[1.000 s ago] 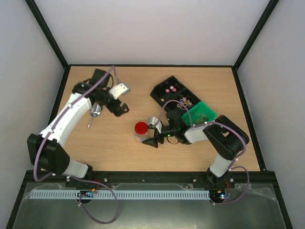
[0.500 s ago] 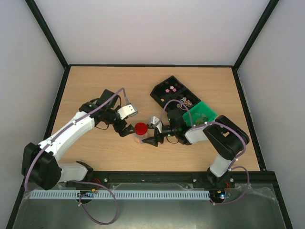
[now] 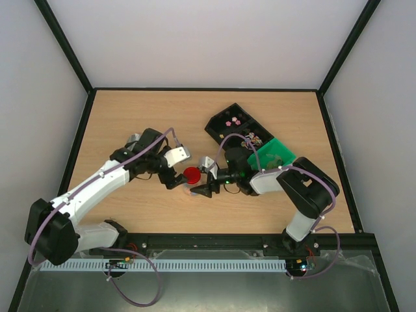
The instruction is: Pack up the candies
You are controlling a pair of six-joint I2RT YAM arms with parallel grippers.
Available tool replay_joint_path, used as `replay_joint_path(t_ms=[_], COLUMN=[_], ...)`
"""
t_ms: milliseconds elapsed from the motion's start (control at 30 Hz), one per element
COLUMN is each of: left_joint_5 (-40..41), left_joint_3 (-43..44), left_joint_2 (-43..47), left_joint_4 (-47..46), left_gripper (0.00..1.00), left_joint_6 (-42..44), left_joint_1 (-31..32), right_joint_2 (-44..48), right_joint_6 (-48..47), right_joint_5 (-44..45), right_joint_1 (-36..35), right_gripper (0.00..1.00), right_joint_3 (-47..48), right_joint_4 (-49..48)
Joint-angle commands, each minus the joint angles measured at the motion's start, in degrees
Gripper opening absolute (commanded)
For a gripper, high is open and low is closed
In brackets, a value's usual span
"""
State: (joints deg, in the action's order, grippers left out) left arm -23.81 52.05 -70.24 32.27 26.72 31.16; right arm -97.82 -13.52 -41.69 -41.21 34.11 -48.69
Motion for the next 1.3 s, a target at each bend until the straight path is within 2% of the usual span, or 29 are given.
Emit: replay_joint_path(t_ms=[0, 200, 600, 833, 1033, 1267], left_joint_5=[0.2, 0.0, 0.2, 4.2, 4.7, -0.2], left_joint_3=[-1.1, -1.1, -3.4, -5.0, -6.8, -7.8], left_joint_2=[-0.2, -1.3, -2.6, -2.2, -0.3, 0.7], left_joint_4=[-3.7, -4.2, -6.5, -7.7, -7.2, -6.2], left_gripper=[0.97, 0.96, 0.96, 0.93, 0.91, 0.9], left_joint_6=[-0.6, -0.7, -1.8, -3.5, -2.8, -1.7], left_joint_1=[1.3, 2.6, 4.5, 4.3, 1.9, -5.5], right_joint_2=[-0.6, -0.7, -1.4, -1.0, -0.8, -0.9], right_joint_6=[-0.7, -0.5, -0.6, -1.4, -2.3, -2.5], right_joint_5=[-0.6, -0.8, -0.4, -0.5, -0.9, -1.2], right_joint_1=[-0.7, -1.1, -1.5, -1.5, -1.4, -1.5], right_gripper=[0.86, 0.77, 0.69, 0.61, 0.53, 0.47], right_joint_3=[2.2, 1.5, 0.1, -0.8, -1.7, -1.9], right_joint_4=[1.2, 0.2, -0.7, -1.2, -1.1, -1.0])
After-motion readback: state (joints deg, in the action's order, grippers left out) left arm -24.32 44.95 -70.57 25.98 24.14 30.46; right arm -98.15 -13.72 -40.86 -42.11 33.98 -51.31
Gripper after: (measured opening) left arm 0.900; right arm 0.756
